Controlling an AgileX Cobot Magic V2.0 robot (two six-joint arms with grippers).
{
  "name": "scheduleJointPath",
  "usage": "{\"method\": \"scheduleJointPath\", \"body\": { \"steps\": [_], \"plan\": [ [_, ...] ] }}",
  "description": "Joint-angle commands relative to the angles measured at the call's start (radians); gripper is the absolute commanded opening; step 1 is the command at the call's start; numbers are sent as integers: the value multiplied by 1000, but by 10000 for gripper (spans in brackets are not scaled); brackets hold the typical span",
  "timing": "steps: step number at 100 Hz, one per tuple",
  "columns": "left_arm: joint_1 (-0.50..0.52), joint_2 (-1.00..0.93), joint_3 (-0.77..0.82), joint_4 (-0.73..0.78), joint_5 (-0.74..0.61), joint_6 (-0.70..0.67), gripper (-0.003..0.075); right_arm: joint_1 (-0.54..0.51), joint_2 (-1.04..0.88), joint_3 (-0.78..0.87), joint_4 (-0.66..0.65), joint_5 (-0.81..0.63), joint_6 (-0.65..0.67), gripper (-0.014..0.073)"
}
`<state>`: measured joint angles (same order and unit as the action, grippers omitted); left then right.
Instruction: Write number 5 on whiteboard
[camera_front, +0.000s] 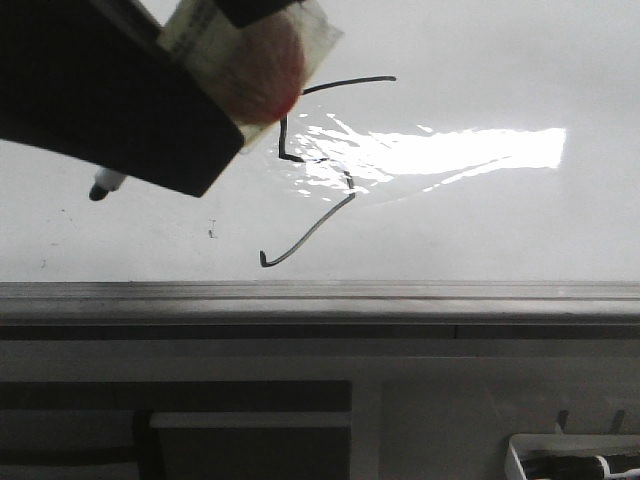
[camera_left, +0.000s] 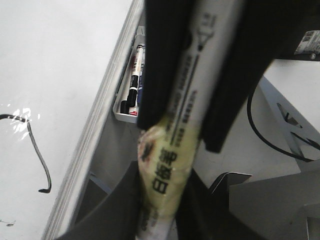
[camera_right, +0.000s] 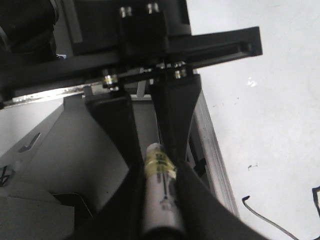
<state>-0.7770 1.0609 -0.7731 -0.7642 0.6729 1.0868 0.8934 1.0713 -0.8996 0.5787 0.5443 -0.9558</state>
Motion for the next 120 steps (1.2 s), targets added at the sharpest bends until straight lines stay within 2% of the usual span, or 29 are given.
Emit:
{"method": "scheduleJointPath", "body": {
  "steps": [1,8,20,27,32,43,49,54,64,69,82,97,120],
  "plan": [
    [1,-9,-34,-64,-84,-56,-20,-1,-16,-26,32,-41,-11,11],
    [5,-9,-30,-64,-89,-79,-20,-1,-23,-26,32,-60,-4,134],
    [30,-9,-12,-62,-104,-157,-20,-16,-52,-26,32,-123,9,423],
    [46,-9,3,-62,-138,-208,-20,-48,-79,-26,32,-148,9,531],
    [57,-9,17,-62,-187,-275,-20,-84,-103,-26,32,-151,9,554],
    [73,-9,52,-62,-348,-432,-21,-178,-152,-26,32,-143,66,508],
    [75,-5,65,-62,-433,-498,-21,-233,-181,-26,32,-129,105,426],
    [75,2,67,-62,-497,-533,-21,-273,-199,-26,32,-113,134,325],
    [75,37,67,-68,-601,-588,-21,-345,-228,-26,32,-68,139,41],
    [75,63,67,-74,-628,-596,-21,-375,-236,-26,32,-45,141,-68],
    [75,142,67,-117,-673,-596,-21,-425,-242,-26,32,10,141,-61],
    [75,201,67,-178,-777,-596,-21,-430,-242,-17,32,47,141,-61],
    [75,256,67,-178,-789,-596,-21,-430,-242,29,34,45,143,-61]
  ]
}}
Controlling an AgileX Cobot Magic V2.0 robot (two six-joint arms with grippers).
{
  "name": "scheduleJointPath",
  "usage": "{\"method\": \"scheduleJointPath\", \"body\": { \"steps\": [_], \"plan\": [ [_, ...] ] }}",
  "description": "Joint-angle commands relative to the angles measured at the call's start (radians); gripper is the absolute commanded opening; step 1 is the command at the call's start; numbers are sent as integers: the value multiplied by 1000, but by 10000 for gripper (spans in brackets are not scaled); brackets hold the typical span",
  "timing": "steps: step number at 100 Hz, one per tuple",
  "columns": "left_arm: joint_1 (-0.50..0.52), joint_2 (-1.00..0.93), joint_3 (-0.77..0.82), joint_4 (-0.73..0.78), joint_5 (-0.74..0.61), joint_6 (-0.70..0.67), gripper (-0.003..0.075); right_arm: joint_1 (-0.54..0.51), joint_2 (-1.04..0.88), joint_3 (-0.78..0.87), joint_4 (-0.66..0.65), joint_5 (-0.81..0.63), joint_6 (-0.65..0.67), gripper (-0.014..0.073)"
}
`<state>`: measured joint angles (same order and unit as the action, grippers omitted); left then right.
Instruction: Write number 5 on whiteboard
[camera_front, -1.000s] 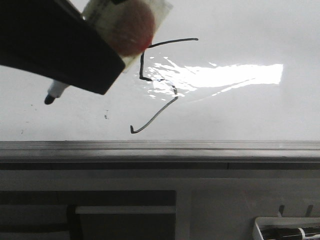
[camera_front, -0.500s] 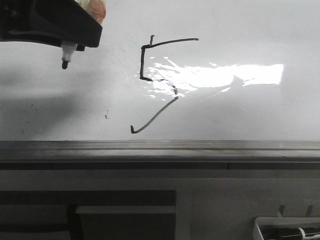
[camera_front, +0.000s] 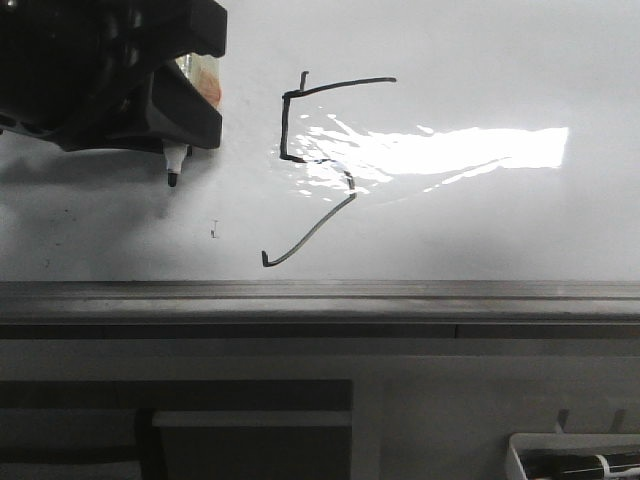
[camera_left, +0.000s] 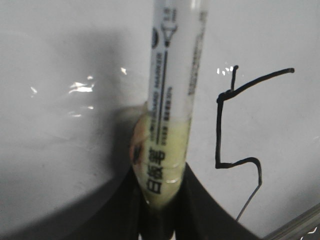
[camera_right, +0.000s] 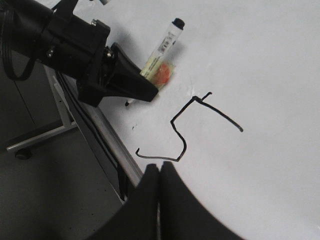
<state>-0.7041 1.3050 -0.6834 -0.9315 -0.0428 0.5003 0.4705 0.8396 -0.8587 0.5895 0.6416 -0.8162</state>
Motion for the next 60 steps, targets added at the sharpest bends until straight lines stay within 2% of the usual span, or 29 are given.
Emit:
{"method": "scheduleJointPath", "body": {
  "steps": [1,25,32,42,47,60],
  "plan": [
    [2,13,-23,-11,-73,-9,-21,-7,-11,-9,23,-52,3,-61],
    [2,25,-23,-67,-73,-9,-11,-7,-11,19,46,-62,3,-61],
    [2,25,-23,-81,-75,-9,50,-7,-11,19,53,-69,3,-61],
    [2,25,-23,-81,-79,-9,192,-7,-11,19,56,-75,3,-61],
    [2,25,-23,-81,-81,-9,238,-7,-11,19,56,-76,3,-61],
    [2,25,-23,-81,-81,-9,256,-7,-11,19,57,-80,3,-61]
  ]
}}
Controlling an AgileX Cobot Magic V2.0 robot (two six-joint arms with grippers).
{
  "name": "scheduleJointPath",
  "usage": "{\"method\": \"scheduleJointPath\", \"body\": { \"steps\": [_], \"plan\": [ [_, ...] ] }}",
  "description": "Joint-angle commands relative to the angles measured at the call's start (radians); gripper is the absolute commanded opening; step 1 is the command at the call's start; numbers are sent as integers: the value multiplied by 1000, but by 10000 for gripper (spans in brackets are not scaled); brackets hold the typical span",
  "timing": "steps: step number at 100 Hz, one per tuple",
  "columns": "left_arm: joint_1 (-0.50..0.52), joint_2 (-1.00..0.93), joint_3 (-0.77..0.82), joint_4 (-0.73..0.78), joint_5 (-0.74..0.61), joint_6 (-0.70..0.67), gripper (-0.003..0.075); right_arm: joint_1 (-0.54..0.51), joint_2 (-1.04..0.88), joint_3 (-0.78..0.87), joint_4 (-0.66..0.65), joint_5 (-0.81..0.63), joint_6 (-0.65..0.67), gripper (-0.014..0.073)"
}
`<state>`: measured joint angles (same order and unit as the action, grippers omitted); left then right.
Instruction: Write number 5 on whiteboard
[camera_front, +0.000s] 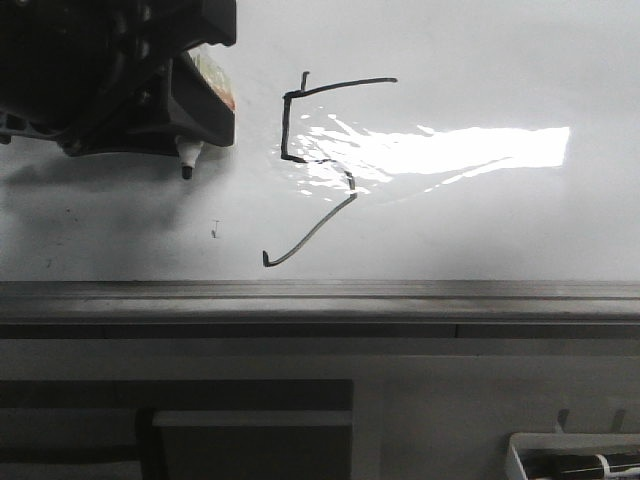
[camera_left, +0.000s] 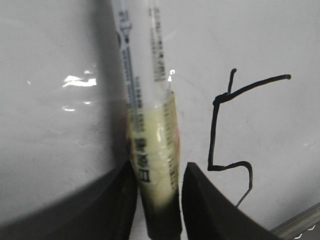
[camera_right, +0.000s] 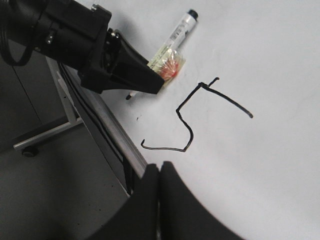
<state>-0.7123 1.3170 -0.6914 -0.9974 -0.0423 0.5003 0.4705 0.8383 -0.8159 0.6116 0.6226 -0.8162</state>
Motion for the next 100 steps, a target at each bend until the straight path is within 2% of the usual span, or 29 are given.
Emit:
{"method": "scheduleJointPath", "body": {
  "steps": [1,21,28,34,40,49,63,78,84,100],
  "plan": [
    [10,13,-15,-15,-81,-9,256,-7,-9,-24,35,-61,3,-61],
    [10,13,-15,-13,-83,-9,274,-7,-9,-24,35,-61,3,-61],
    [10,13,-15,-13,-85,-9,350,-7,-9,-24,36,-61,3,-61],
    [10,13,-15,-13,-97,-9,457,-7,-9,-24,45,-61,3,-61],
    [10,13,-15,-13,-107,-9,527,-7,-9,-24,49,-61,3,-61],
    [10,13,-15,-13,-116,-9,568,-7,-9,-24,49,-71,3,-61],
    [10,-29,-15,-13,-127,-9,568,-7,-40,-24,49,-116,3,-61],
    [8,-196,-15,8,-43,1,559,-7,-156,-22,13,-192,3,-61],
    [8,-272,-15,34,-6,14,522,-7,-216,-5,-26,-212,3,-61],
    [8,-482,10,205,54,14,338,-7,-352,92,-90,-263,3,-61]
  ]
}}
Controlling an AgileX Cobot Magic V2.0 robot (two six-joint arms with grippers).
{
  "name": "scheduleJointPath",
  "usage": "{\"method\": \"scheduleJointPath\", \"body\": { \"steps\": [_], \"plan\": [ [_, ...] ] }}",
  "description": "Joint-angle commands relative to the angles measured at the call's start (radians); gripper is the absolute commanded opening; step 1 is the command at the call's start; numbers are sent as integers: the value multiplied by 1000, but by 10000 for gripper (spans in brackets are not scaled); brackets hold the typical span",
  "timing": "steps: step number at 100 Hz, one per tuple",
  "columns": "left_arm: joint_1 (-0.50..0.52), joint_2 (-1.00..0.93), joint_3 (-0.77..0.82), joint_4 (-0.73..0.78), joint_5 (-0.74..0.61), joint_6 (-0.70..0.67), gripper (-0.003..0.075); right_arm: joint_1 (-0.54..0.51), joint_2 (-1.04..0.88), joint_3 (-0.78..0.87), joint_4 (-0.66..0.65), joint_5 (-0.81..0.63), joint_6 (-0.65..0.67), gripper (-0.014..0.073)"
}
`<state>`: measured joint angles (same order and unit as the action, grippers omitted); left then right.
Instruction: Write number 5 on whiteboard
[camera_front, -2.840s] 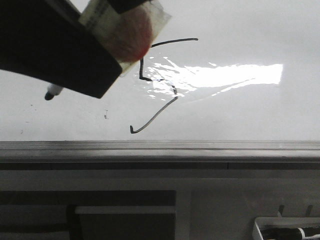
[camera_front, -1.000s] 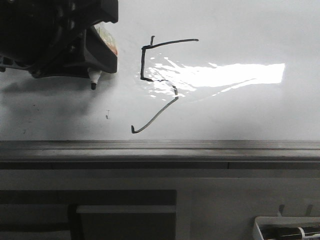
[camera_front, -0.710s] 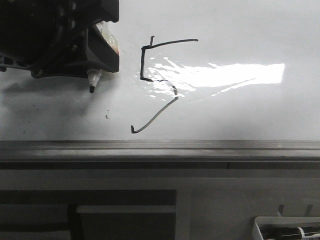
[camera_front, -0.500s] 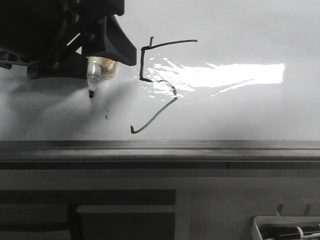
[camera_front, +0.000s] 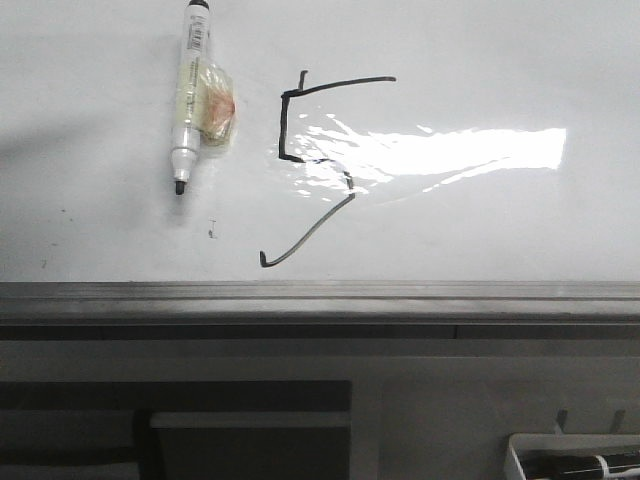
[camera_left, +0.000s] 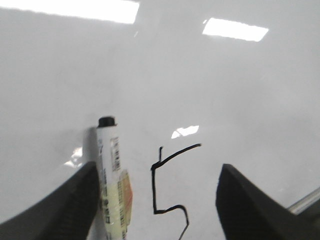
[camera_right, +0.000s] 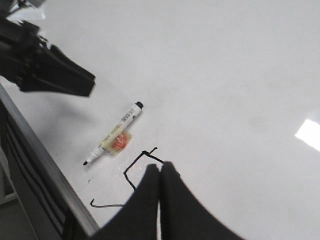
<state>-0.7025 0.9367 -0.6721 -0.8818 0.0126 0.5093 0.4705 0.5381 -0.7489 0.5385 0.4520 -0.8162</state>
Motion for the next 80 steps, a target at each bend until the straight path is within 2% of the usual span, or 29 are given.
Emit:
{"method": "scheduleJointPath", "body": {
  "steps": [1,5,23,34,48,80],
  "plan": [
    [-2,-118,-7,97,2,5,322,-7,-58,38,-19,-95,3,-61],
    [1,-161,10,141,11,5,279,-7,-92,80,-19,-118,3,-61],
    [1,-365,145,268,13,5,-20,-7,-241,286,-19,-250,3,-61],
    [1,-448,234,261,13,5,-20,-7,-323,387,-19,-284,3,-61],
    [1,-497,300,236,13,5,-20,-7,-357,438,-19,-282,3,-61],
    [1,-499,364,236,11,5,-20,-7,-359,475,-19,-276,3,-61]
  ]
}}
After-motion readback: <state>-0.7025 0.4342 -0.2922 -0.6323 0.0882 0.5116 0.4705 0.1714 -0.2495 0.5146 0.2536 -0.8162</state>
